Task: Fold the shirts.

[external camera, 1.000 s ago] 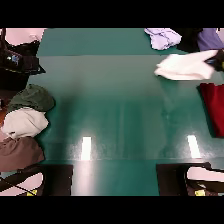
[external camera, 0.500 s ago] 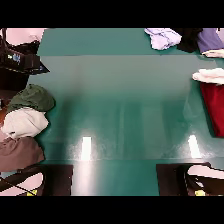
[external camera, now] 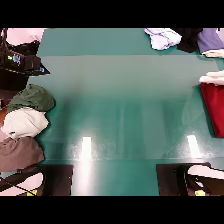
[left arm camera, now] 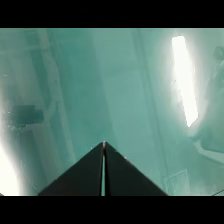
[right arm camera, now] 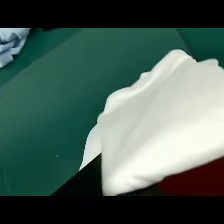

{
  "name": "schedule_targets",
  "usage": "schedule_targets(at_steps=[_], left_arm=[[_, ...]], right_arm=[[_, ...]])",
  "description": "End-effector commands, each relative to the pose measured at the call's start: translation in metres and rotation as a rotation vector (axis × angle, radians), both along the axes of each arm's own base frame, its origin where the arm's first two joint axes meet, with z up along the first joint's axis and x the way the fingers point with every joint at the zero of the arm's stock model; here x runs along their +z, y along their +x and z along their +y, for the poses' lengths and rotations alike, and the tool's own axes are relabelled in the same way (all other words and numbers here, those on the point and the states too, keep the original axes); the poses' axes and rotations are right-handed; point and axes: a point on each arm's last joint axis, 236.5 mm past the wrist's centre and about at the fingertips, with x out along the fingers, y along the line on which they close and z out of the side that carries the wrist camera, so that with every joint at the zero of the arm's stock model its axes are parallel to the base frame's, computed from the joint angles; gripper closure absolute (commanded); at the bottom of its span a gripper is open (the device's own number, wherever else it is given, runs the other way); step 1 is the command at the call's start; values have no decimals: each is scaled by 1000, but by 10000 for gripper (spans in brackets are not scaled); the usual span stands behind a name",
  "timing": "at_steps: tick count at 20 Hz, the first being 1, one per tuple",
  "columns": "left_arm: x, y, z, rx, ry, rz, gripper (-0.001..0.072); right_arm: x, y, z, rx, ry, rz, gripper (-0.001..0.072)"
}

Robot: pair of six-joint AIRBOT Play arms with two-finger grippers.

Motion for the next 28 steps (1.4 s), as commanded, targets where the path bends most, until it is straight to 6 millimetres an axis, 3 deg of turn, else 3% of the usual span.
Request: schedule_targets(at_steps=[1,5,11,12,14,15,19,20,22,24,26,28], left_arm=[[-2,-2,0,-18,9,3,678],[-3,-5,0,-35,17,10,678],[-3,-5,0,-46,22,4,678],[-3,-5,0,-46,22,4,678],[-3,-5,0,-46,22,4,678],[-3,-5,0,-46,22,5,678],[-3,-5,0,-44,22,1,678],[-2,-5,0,-43,21,1,677],[-3,-7,-1,-47,18,12,678],[-2,-5,-1,-43,17,5,678],[0,0,0,-31,15,-18,678],[3,6,0,-19,12,-42,678]], right_arm=[[-29,-47,-11,-97,9,233,701],[-52,-109,-32,-266,-11,491,699],[-60,-138,-29,-294,4,614,695],[-60,-147,-31,-311,-6,649,655],[-61,-162,-35,-341,-20,703,289],[-61,-170,-38,-361,-18,724,215],[-63,-195,-39,-409,47,760,216],[-64,-193,-35,-424,82,739,217],[-64,-167,-17,-358,168,646,228],[-59,-127,16,-224,251,537,365],[-48,-89,61,-54,324,453,662],[-38,-59,113,126,364,408,698]])
